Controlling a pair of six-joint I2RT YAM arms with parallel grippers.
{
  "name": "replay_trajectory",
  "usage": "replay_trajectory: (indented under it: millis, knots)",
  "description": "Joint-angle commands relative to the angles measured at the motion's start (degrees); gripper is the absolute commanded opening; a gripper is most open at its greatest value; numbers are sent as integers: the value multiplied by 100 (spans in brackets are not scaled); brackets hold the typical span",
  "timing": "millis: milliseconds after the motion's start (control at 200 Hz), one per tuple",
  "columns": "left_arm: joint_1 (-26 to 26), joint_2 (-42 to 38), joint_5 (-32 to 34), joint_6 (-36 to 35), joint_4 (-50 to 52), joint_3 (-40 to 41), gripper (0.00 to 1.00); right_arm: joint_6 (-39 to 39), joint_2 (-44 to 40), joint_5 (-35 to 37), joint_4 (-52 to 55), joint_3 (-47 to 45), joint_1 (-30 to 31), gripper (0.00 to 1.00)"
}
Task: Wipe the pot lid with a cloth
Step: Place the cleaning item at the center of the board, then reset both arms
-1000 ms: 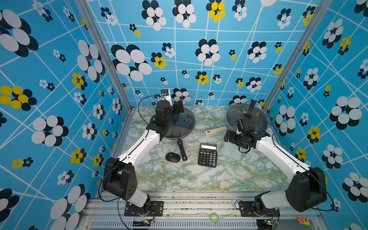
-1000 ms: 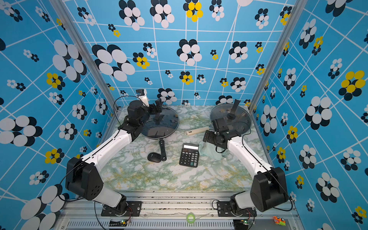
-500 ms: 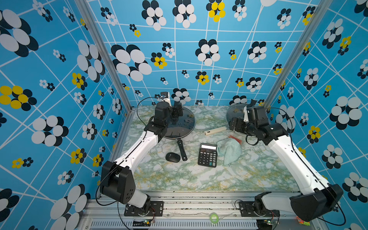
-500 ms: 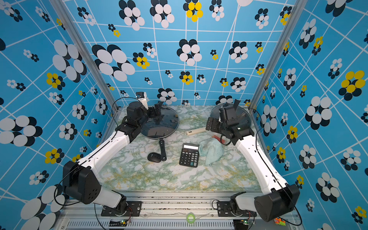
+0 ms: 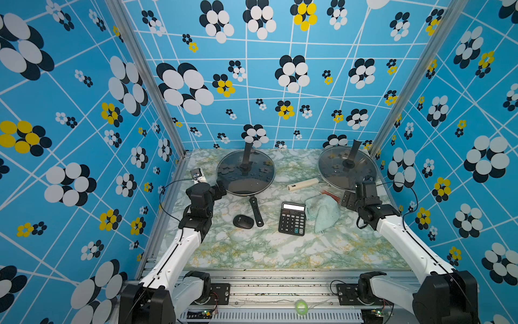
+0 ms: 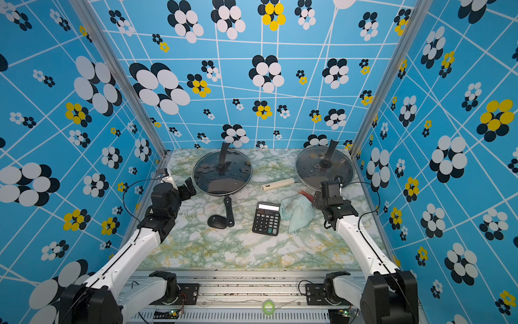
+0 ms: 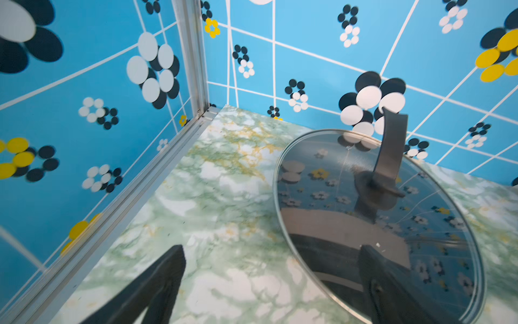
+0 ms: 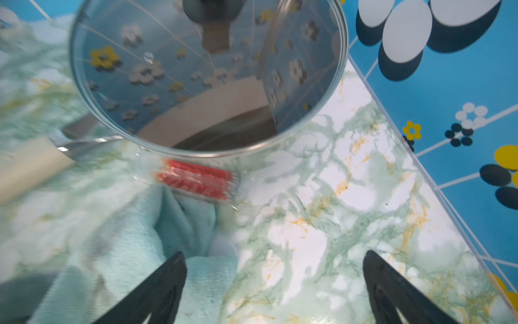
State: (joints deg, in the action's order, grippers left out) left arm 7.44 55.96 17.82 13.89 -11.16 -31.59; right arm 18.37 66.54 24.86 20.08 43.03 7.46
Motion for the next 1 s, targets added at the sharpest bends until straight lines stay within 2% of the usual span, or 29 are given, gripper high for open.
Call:
replay_trajectory:
  millis: [0,215,315,425,490,575,625,690,820,890,970,995]
  knots:
    - [-177,-448,257,-292,-281,692,99,-265,-8,282,-1000,-254,-36,99]
    - [-217,-623,486,-784,-1268,1734,99,-216,446,-121,-1458,-530,-37,99]
    - [-318,-227,397,-863,-1932,1947,99,-272,527,-151,-1319,-442,-35,99]
    - [-384,652,101,-908,-2833,1973,99,-604,417,-96,-1226,-573,-35,99]
    - [-401,1179,-2,-985,-3318,1826,99,-884,302,-47,-1922,-959,-35,99]
    - [-449,1811,-308,-1221,-3841,1595,99,-1213,295,-376,-3820,-1727,-36,99]
    - [-497,2021,-629,-1227,-3676,1360,99,-1434,437,-630,-4641,-1997,-35,99]
    - [-568,2362,-1098,-1253,-3816,1273,99,-1511,724,-537,-5127,-2062,-35,99]
    - [-510,3396,-1267,-1414,-5204,1385,99,-1720,1252,-567,-6185,-2041,-35,99]
    - [-489,3156,-1479,-1440,-4160,1080,99,-1918,1661,-700,-6577,-1994,-35,99]
    - [-618,3248,-1697,-1370,-4024,925,99,-1915,2074,-670,-7009,-1953,-39,99]
    - [-644,3235,-1715,-1346,-3963,923,99,-1852,2024,-782,-6860,-1927,-273,99]
